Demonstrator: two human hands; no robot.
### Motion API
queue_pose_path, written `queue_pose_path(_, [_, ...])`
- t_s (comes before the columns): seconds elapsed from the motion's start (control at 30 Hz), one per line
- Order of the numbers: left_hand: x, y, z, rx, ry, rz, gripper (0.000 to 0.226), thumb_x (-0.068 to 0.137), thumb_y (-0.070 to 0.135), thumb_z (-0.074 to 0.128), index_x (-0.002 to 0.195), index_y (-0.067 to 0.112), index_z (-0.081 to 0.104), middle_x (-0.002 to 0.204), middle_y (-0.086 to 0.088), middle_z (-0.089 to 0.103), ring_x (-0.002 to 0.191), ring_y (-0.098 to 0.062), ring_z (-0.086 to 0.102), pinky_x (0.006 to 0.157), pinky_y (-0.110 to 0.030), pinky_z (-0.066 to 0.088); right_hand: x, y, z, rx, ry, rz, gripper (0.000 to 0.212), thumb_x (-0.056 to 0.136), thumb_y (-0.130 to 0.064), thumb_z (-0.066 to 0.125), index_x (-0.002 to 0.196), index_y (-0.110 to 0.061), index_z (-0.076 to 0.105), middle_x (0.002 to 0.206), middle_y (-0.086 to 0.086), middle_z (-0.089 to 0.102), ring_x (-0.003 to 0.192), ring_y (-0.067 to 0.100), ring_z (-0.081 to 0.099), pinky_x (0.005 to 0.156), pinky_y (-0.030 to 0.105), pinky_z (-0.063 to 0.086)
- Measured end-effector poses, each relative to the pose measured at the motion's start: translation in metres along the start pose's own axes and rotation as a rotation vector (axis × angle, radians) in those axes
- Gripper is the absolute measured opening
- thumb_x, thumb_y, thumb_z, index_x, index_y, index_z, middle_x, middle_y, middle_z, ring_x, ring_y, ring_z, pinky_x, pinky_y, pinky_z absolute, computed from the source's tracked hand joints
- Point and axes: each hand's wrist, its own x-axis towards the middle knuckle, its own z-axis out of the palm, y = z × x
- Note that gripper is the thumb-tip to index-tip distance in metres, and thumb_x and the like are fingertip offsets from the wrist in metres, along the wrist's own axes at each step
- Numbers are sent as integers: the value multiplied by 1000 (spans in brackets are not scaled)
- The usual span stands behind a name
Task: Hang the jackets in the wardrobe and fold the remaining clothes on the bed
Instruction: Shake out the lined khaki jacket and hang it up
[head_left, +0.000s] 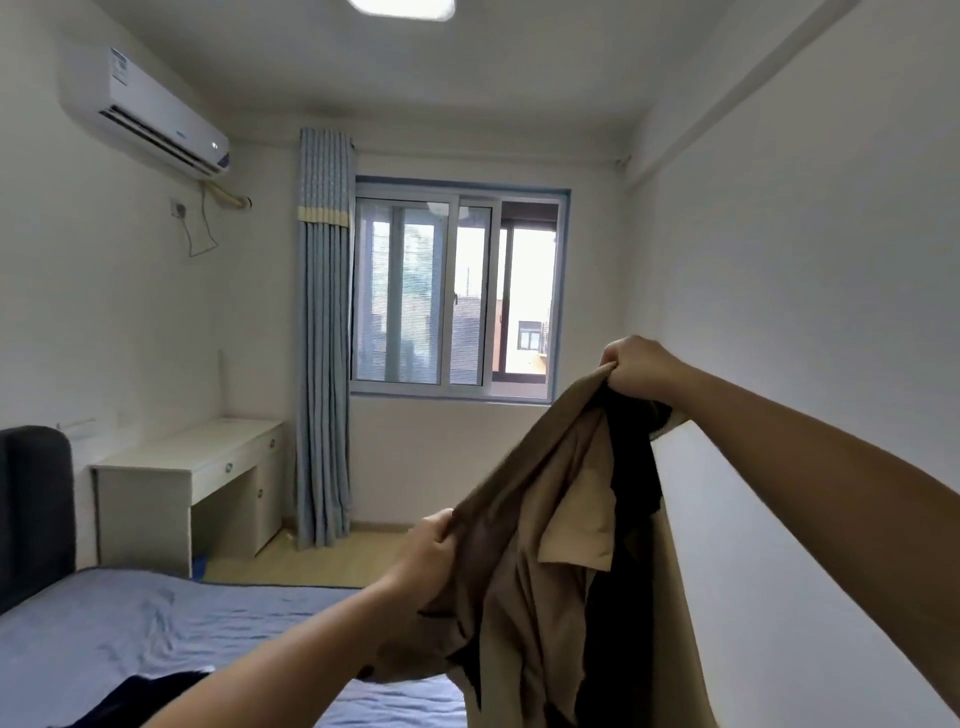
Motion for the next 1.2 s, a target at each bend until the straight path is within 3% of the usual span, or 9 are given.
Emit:
queue_pose_path(0.1, [22,3,-26,148,173,75,24,99,14,45,97,2,65,95,-19,67,91,-31,62,81,-41,45,-14,30,-21,-75,-446,-18,14,82,-29,69,81,-15,66,74,-8,64,68,3,60,54,16,44])
queue_pose_path(0.17, [46,24,-58,263,247,195,31,100,21,43,83,5,62,87,-19,66,86,-33,61,76,-40,42,-19,43,-29,-87,-538,-17,27,80,-45,70,78,-19,67,68,-13,63,60,-3,57,54,12,43])
queue_pose_path(0.33, [111,96,-126,564,349,463,37,99,40,38,69,23,50,72,-6,61,70,-26,58,65,-32,39,-5,51,-46,203,-235,-87,31,87,-51,59,79,-25,72,63,-13,66,56,-2,59,50,11,43])
queue_pose_path(0.5, [125,96,-135,1092,232,500,41,100,43,27,84,21,58,88,-6,68,81,-26,65,66,-32,46,8,55,-16,-164,-104,-143,35,96,-45,48,88,-17,69,84,-3,64,83,18,58,67,26,40])
queue_pose_path(0.63, [127,125,-166,945,598,698,37,98,38,41,78,13,59,61,-10,63,53,-30,62,49,-25,36,24,41,-31,-171,401,-253,42,97,-47,38,85,-16,64,87,6,68,79,26,61,58,28,34])
queue_pose_path(0.77, [104,91,-149,1514,196,539,30,103,33,27,101,21,54,90,1,67,81,-20,69,53,-30,40,11,31,13,-486,-36,-272,38,101,-42,33,97,-19,64,101,2,66,89,20,59,68,27,38])
queue_pose_path(0.93, [103,81,-172,1017,418,332,35,100,35,39,97,10,64,95,-13,70,87,-32,65,69,-37,47,17,14,25,-159,32,-331,35,100,-40,38,102,-19,66,98,1,66,77,11,51,72,25,39])
queue_pose_path(1.07, [92,107,-179,666,151,111,32,98,31,48,78,17,69,77,-5,67,79,-23,59,61,-26,37,23,0,21,-327,163,-226,21,96,-22,46,100,-22,67,100,-3,61,84,14,50,69,27,36])
queue_pose_path(1.2, [82,130,-173,488,-75,17,33,94,34,55,71,18,72,65,2,66,62,-11,57,60,-23,44,22,-20,35,-659,217,-125,24,90,-17,51,106,-19,68,112,3,58,108,23,53,92,36,37])
